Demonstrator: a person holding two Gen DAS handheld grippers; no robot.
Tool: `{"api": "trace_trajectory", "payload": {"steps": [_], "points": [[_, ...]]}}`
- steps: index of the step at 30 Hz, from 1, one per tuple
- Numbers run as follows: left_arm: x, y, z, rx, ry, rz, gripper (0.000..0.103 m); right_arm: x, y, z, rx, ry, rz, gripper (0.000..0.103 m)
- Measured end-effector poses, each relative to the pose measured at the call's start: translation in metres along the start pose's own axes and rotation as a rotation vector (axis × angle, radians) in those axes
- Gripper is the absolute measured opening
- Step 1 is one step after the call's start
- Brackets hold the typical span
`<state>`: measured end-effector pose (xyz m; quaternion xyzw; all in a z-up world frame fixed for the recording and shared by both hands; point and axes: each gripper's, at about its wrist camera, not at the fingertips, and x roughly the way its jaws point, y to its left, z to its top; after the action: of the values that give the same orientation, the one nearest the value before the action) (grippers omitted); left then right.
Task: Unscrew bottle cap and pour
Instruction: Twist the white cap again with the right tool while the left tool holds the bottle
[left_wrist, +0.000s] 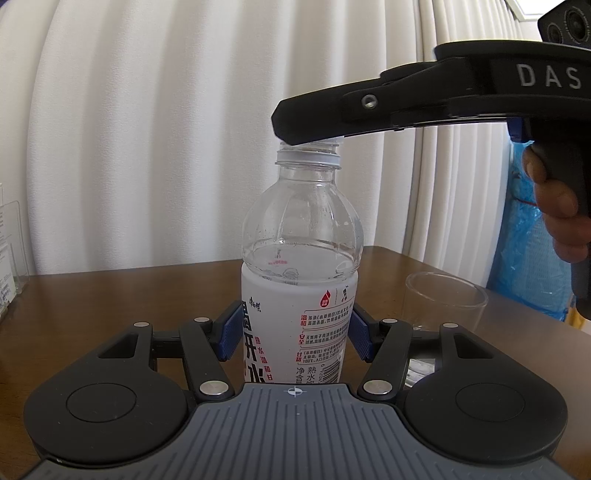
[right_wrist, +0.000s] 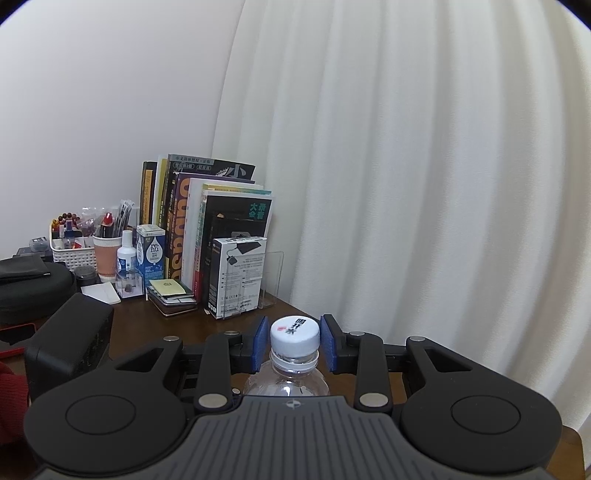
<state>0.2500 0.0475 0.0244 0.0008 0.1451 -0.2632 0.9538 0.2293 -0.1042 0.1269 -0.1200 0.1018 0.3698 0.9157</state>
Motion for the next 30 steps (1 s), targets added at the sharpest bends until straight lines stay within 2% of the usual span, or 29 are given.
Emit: {"api": "trace_trajectory", "payload": {"steps": [9, 17, 25, 30], "points": [[-0.001, 0.000, -0.001, -0.001, 0.000, 0.000, 0.059, 0.003, -0.011, -0.001, 0.062, -0.012, 0.019, 0.034], [-0.003, 0.001, -0.002, 0.000, -0.001, 0.001, 0.059, 0.008, -0.013, -0.003, 0.053, 0.001, 0.034, 0.032], [-0.003, 0.001, -0.001, 0.001, -0.001, 0.002, 0.059, 0.010, -0.003, 0.000, -0.037, 0.028, 0.013, 0.032], [-0.003, 0.000, -0.001, 0.004, -0.001, 0.001, 0.059, 0.011, -0.010, 0.003, -0.060, 0.044, 0.069, 0.032]]}}
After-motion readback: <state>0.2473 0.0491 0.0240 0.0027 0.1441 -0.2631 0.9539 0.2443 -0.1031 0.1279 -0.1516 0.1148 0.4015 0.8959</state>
